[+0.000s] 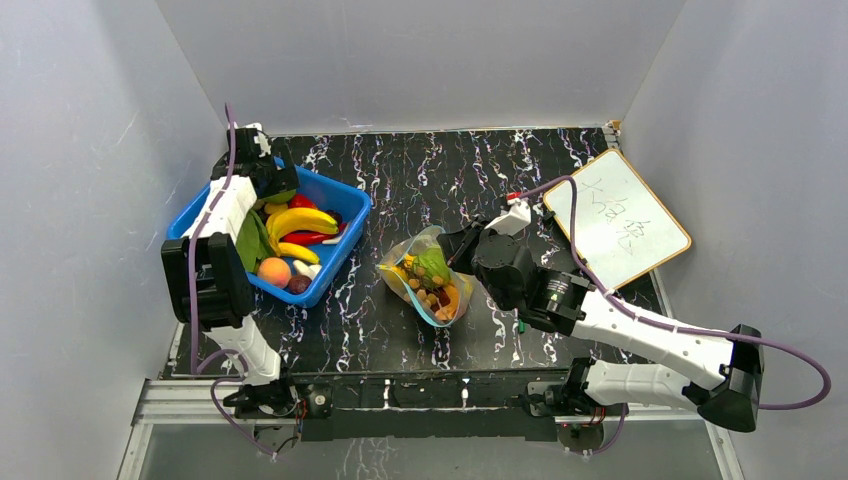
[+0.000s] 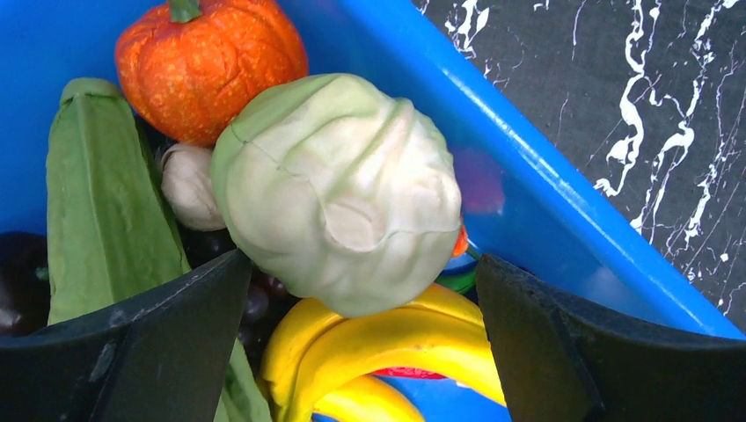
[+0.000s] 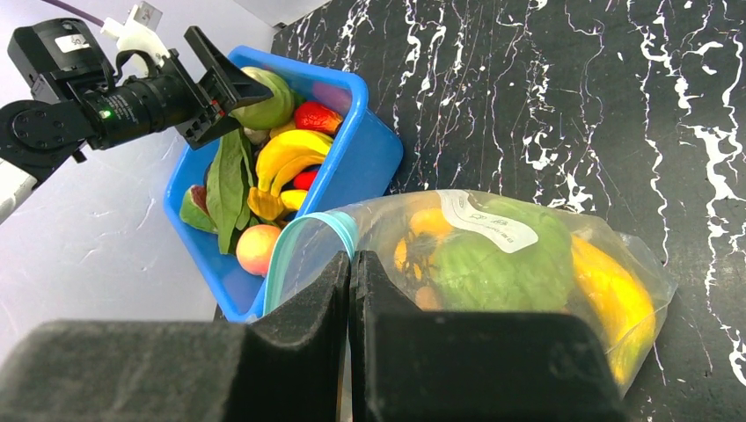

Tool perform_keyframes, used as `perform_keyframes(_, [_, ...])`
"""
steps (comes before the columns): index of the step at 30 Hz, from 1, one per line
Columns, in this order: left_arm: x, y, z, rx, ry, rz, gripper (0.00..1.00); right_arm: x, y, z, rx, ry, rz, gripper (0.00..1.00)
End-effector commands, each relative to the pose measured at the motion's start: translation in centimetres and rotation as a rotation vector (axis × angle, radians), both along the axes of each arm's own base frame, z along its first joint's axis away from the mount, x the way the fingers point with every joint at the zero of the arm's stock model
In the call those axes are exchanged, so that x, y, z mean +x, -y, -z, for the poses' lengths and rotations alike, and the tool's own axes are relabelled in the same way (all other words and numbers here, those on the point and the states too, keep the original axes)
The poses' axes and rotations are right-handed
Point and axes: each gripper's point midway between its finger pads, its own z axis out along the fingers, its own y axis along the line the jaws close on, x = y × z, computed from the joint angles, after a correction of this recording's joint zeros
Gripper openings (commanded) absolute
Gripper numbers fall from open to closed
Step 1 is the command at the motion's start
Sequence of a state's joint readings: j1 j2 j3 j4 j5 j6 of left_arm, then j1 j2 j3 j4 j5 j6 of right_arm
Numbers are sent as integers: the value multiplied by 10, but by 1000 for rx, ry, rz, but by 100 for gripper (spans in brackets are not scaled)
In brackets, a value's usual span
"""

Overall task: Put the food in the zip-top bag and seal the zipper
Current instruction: Pick up the fake vegetable from the bin.

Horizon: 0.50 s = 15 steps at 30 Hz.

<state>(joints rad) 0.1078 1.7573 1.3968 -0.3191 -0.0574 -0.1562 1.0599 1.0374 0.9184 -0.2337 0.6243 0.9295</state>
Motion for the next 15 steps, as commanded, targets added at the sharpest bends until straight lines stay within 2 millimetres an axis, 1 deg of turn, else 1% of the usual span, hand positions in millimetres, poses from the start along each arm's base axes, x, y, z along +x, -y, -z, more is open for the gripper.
perform_keyframes(1, [25,7,-18,-24,111,52,98,5,-4,-25,71,50,13,0])
perform_keyframes(4, [26,1,-11,-7,83,27,97,6,-3,-27,76,55,19,0])
perform_keyframes(7, [30,0,-8,-4,79,31,95,6,-3,-28,75,56,19,0])
perform_keyframes(12, [28,4,-9,-19,57,46,78,5,-3,-28,80,53,17,0])
perform_keyframes(15, [24,7,-19,-29,71,56,72,4,-2,-27,79,50,13,0])
